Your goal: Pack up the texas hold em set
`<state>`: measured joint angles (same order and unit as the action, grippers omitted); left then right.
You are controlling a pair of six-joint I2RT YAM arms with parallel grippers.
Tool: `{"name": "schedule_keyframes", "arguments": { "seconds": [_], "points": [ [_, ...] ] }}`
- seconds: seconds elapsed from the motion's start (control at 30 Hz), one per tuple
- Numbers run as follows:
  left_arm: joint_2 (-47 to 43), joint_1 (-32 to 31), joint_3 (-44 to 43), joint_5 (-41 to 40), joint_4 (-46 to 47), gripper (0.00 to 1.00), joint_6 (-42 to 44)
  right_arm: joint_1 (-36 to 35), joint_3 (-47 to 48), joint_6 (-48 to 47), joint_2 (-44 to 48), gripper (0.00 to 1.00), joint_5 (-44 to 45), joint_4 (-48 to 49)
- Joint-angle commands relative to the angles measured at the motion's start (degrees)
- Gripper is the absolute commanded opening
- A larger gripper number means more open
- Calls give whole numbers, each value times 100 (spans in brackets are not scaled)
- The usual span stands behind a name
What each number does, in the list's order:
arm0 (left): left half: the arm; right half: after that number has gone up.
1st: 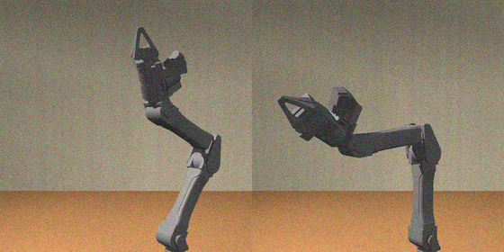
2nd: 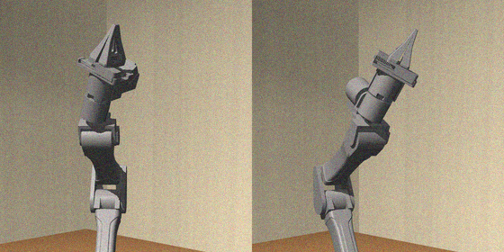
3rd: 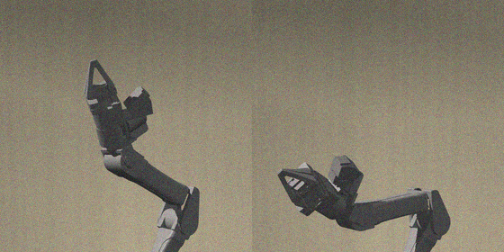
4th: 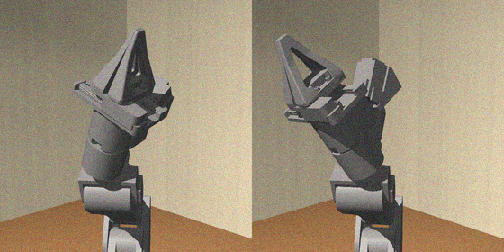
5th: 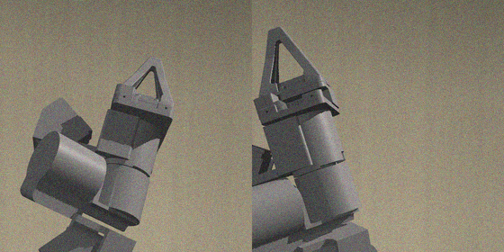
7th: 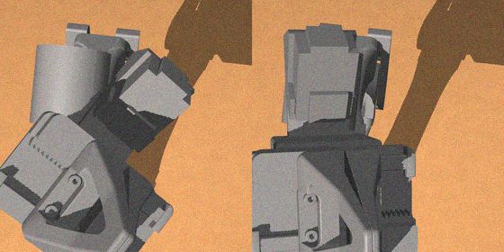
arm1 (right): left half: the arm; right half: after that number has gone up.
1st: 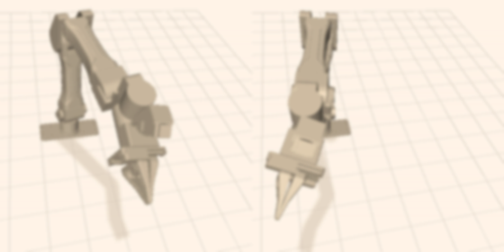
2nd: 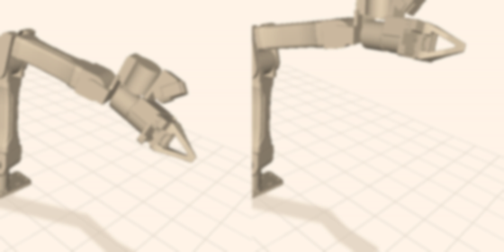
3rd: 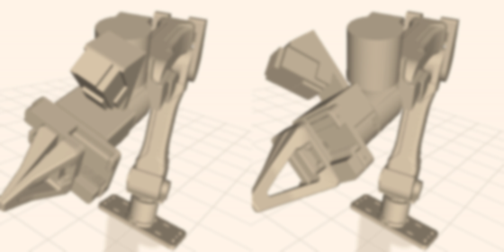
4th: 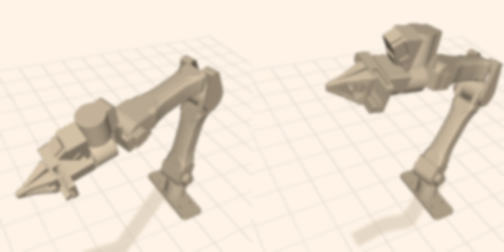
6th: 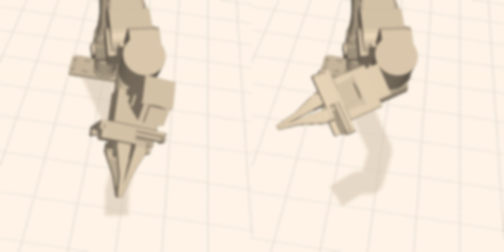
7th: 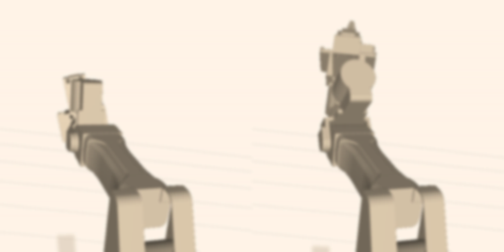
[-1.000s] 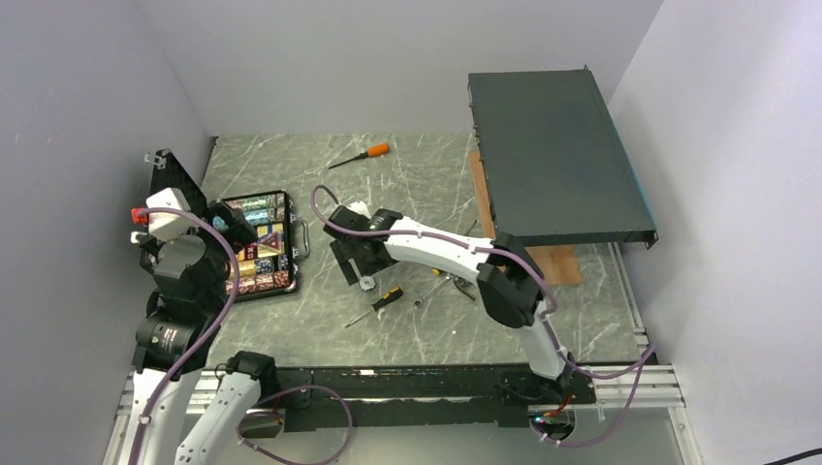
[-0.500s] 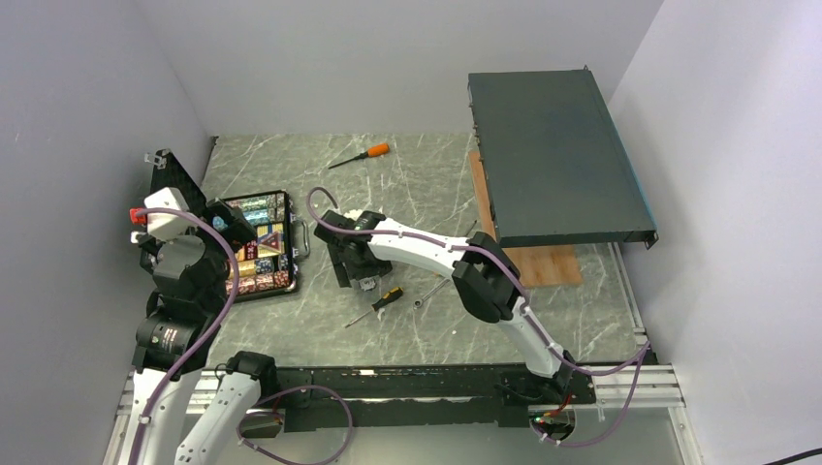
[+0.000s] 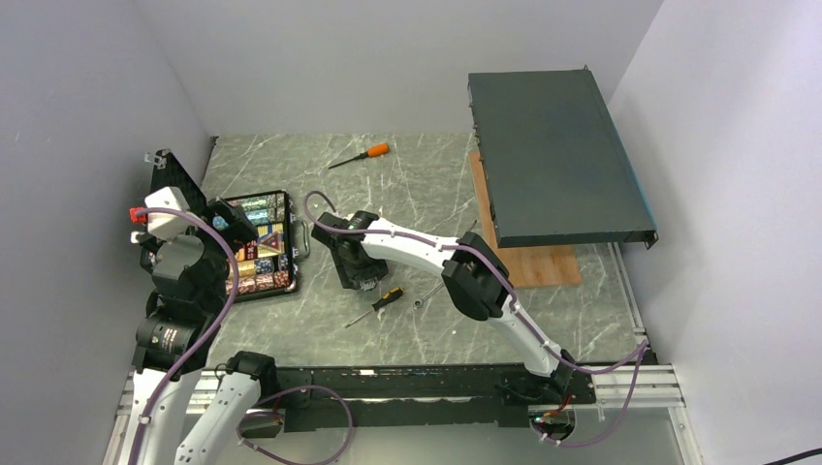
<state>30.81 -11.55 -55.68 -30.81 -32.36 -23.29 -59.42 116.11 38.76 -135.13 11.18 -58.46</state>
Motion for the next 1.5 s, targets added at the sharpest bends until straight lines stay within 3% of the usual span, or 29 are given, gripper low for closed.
{"name": "schedule_keyframes", "arguments": {
  "seconds": [0.0, 0.4, 0.8, 1.07, 1.47],
  "points": [
    [-59, 30, -82, 95, 209, 100, 30, 69, 83, -55, 2, 63, -122, -116],
    [-40, 30, -81, 127, 214, 99, 42, 80, 193, -123, -185, 56, -204, -130],
    [-32, 30, -79, 132, 216, 100, 61, 53, 23, -164, -216, 56, -322, -99],
    [-6, 30, -81, 154, 222, 99, 63, 66, -57, -672, -317, 61, -717, -9],
    [44, 30, -79, 189, 225, 99, 68, 255, -197, -1142, -521, 54, -999, -94]
  ]
}}
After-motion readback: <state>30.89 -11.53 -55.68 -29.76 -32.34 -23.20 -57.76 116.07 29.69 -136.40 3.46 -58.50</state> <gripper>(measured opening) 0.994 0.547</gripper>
